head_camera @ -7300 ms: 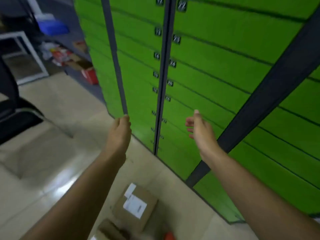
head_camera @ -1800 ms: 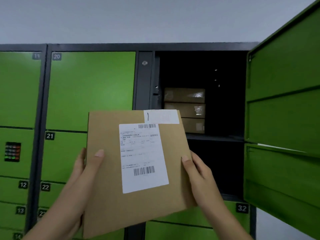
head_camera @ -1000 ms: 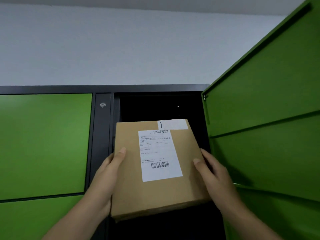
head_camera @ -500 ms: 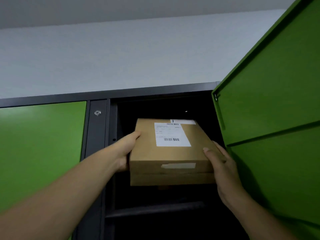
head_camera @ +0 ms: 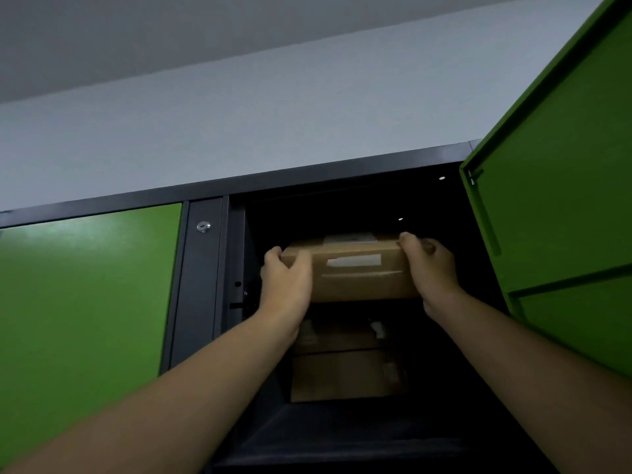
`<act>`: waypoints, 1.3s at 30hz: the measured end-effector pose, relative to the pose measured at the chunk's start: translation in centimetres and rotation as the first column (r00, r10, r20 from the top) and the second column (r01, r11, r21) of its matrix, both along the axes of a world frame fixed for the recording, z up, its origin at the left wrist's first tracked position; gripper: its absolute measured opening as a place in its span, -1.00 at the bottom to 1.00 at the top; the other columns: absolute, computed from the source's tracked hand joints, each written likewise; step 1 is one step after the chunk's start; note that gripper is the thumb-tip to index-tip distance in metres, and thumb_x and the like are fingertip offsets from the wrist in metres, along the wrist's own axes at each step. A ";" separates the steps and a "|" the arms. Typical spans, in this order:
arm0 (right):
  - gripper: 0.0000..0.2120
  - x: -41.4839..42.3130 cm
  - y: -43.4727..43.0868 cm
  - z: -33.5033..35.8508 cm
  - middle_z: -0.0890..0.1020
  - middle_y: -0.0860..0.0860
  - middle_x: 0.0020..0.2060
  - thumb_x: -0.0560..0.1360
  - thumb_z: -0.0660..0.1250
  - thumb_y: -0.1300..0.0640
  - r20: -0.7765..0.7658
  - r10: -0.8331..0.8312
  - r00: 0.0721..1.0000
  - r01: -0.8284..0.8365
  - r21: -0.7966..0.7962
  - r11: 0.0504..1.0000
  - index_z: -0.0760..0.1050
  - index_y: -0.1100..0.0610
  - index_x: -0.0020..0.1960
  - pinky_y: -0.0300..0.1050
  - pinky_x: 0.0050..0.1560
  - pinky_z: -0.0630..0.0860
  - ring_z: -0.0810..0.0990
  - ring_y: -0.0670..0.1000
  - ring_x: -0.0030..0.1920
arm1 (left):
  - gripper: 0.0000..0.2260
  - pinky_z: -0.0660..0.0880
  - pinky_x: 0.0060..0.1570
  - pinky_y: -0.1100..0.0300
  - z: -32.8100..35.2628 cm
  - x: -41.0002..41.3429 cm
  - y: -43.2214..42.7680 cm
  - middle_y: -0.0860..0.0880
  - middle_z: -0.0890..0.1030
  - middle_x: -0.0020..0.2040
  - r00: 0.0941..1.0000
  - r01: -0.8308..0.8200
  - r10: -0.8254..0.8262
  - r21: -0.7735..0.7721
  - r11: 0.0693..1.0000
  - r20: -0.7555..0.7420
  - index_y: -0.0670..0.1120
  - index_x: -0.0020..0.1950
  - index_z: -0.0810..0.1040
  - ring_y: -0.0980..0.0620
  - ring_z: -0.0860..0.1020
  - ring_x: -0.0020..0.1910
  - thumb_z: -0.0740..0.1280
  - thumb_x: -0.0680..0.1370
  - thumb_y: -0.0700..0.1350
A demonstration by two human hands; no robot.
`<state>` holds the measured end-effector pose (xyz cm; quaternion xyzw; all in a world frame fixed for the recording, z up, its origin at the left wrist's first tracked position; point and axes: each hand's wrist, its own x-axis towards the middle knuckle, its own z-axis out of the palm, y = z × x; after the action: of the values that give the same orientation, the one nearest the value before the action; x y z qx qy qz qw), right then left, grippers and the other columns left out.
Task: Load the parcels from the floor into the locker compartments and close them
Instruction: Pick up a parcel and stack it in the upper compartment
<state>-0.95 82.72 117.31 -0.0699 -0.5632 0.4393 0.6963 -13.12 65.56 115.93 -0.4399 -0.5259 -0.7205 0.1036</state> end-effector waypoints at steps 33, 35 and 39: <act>-0.18 -4.5 5.3 1.2 0.20 0.24 0.61 0.38 0.40 0.08 -0.088 -0.964 0.249 0.463 0.885 0.039 0.25 0.24 0.59 0.14 0.58 0.20 0.15 0.23 0.62 | -0.27 -0.24 0.59 -0.25 4.5 -6.0 10.7 -0.21 -0.41 0.64 0.432 -0.848 0.550 -0.114 0.518 -0.715 0.02 0.66 -0.40 -0.23 -0.36 0.63 -0.06 0.68 0.29; -0.20 -4.6 5.4 1.2 0.11 0.20 0.64 0.45 0.36 0.09 0.003 -0.956 0.292 0.439 0.888 0.137 0.17 0.17 0.63 0.12 0.59 0.18 0.04 0.19 0.65 | -0.28 -0.18 0.59 -0.26 5.3 -6.0 10.8 -0.17 -0.39 0.65 0.495 -0.825 0.524 -0.187 0.533 -0.693 0.09 0.67 -0.36 -0.23 -0.32 0.64 0.00 0.69 0.27; -0.24 -5.9 5.6 1.4 -0.22 0.05 0.67 0.59 0.28 -0.02 0.248 -0.912 0.326 0.343 0.868 0.358 -0.03 -0.07 0.67 0.00 0.58 0.10 -0.28 0.07 0.65 | -0.34 -0.09 0.63 -0.19 7.3 -6.3 11.1 -0.09 -0.30 0.69 0.640 -0.741 0.462 -0.332 0.584 -0.614 0.18 0.69 -0.23 -0.20 -0.28 0.66 0.09 0.70 0.20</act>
<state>-6.86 88.29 118.72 -0.2091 -0.8106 -0.2149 0.5030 -19.45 76.68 123.24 -0.3952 -0.7904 -0.3229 0.3389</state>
